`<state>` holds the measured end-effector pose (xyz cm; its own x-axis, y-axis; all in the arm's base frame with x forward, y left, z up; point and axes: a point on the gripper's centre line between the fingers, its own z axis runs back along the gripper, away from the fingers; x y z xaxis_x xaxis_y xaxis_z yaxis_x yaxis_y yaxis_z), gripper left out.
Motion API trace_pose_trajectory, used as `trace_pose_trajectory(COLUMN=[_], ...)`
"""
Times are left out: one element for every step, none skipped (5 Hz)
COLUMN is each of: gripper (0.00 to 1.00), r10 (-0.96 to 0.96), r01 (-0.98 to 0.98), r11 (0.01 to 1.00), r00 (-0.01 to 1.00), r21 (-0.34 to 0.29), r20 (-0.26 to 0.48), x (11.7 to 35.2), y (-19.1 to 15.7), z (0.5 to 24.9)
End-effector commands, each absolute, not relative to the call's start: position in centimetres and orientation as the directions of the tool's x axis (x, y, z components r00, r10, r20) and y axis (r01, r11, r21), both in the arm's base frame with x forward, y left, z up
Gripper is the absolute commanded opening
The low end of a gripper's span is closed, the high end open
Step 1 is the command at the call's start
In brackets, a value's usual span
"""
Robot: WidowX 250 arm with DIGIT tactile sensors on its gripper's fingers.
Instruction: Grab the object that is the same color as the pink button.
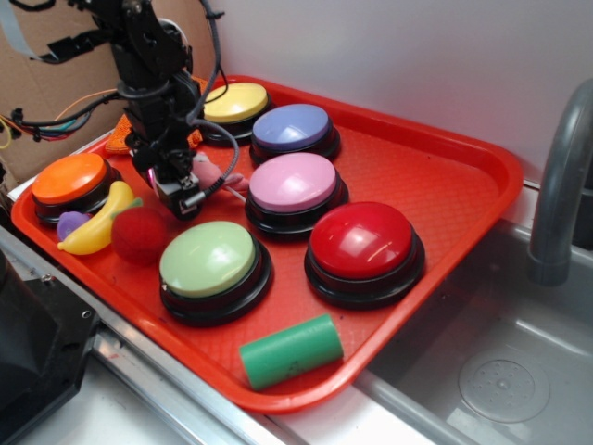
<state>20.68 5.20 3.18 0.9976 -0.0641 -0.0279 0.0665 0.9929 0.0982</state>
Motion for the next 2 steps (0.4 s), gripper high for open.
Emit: trace_pose_trajectory(gripper=[0.0, 0.0], r10=[0.13, 0.266], r01=[-0.13, -0.262], r11=[0.991, 0.964], r00=[0.99, 0.957], r21=[-0.002, -0.052], r20=[0.046, 0.111], x=[22.1, 21.9], y=[3.7, 3.1], z=[10.6, 14.6])
